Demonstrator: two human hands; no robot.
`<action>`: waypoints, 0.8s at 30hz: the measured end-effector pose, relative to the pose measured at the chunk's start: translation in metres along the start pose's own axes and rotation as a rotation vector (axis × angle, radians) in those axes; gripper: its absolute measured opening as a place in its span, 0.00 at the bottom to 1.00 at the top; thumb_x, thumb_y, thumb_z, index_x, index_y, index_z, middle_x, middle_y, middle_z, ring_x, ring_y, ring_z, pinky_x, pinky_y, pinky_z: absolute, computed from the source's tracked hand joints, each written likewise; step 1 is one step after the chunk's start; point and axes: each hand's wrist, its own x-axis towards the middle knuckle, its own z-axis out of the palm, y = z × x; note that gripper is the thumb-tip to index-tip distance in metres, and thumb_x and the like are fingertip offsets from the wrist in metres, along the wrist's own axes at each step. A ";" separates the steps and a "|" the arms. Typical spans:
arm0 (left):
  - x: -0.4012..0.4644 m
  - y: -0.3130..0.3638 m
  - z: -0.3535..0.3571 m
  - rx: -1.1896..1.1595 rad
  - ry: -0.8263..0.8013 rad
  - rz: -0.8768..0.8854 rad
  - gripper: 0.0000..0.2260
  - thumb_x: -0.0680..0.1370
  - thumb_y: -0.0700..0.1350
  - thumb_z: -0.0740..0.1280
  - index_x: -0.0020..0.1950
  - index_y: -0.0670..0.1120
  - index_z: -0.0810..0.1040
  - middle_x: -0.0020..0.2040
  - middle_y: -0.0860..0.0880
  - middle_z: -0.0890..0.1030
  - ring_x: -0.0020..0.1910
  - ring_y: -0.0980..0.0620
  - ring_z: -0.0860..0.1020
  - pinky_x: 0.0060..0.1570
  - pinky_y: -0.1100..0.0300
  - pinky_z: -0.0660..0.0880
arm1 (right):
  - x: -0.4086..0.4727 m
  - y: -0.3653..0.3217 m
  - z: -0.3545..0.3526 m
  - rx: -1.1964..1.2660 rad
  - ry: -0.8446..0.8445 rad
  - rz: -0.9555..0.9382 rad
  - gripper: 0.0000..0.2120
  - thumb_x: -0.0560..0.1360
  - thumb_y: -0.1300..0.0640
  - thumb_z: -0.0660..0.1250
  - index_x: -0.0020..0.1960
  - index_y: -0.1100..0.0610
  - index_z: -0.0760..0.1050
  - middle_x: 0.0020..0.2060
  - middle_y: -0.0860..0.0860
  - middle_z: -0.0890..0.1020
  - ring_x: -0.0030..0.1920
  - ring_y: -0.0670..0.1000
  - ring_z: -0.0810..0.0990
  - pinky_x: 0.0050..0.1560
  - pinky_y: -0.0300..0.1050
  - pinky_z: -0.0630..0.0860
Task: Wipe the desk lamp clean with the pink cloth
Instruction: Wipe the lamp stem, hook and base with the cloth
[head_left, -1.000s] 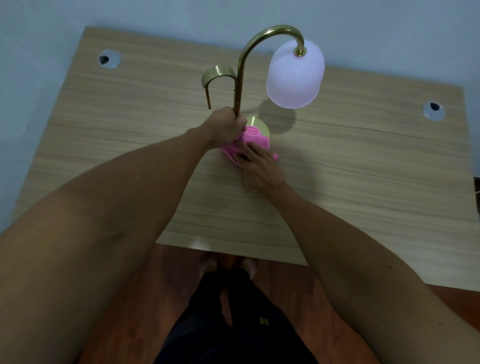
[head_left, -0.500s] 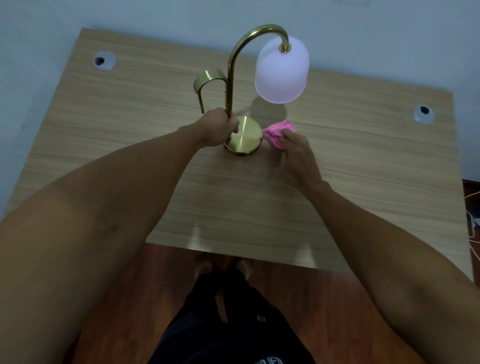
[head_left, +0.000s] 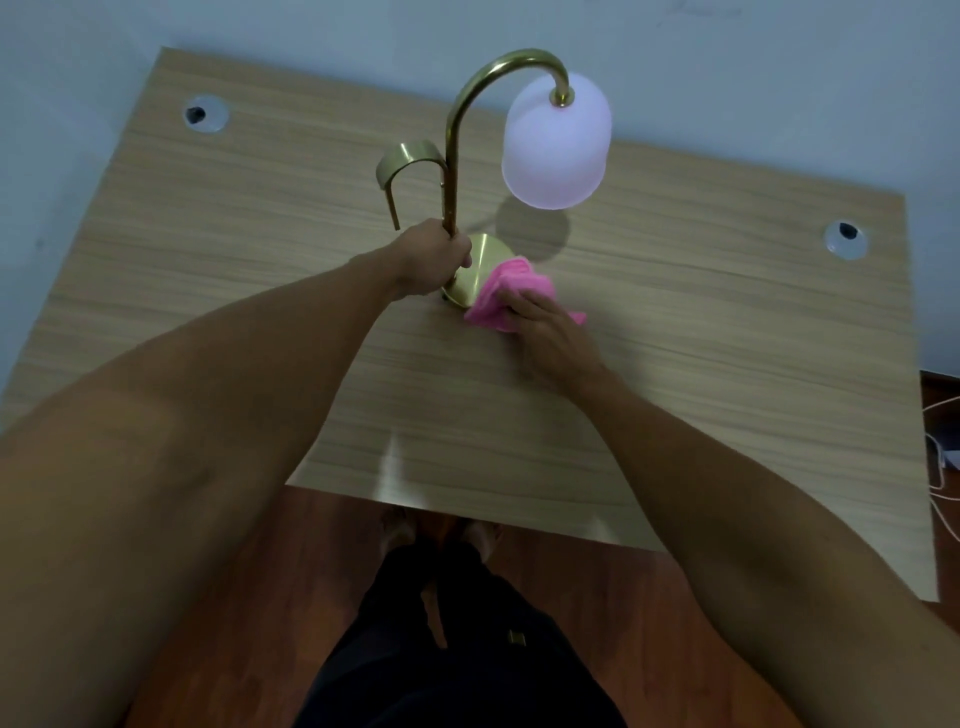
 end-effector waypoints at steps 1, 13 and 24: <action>0.000 0.000 0.000 0.002 -0.003 -0.005 0.14 0.82 0.47 0.56 0.47 0.45 0.79 0.48 0.43 0.80 0.58 0.37 0.81 0.41 0.55 0.72 | 0.002 0.007 -0.006 0.007 0.059 0.099 0.16 0.83 0.58 0.59 0.60 0.48 0.84 0.65 0.50 0.82 0.67 0.55 0.78 0.73 0.63 0.72; 0.006 -0.007 0.012 0.003 0.022 -0.050 0.14 0.83 0.45 0.58 0.61 0.42 0.79 0.54 0.45 0.77 0.51 0.47 0.75 0.49 0.55 0.71 | 0.074 0.004 -0.015 0.629 0.043 0.739 0.20 0.77 0.62 0.63 0.67 0.60 0.80 0.61 0.52 0.84 0.60 0.54 0.81 0.65 0.45 0.75; 0.003 -0.006 0.013 -0.008 0.061 -0.027 0.11 0.82 0.44 0.58 0.55 0.43 0.80 0.52 0.45 0.77 0.51 0.45 0.75 0.54 0.51 0.73 | 0.030 -0.106 0.041 0.459 0.364 0.735 0.28 0.71 0.77 0.64 0.71 0.65 0.75 0.71 0.65 0.70 0.72 0.62 0.68 0.68 0.33 0.58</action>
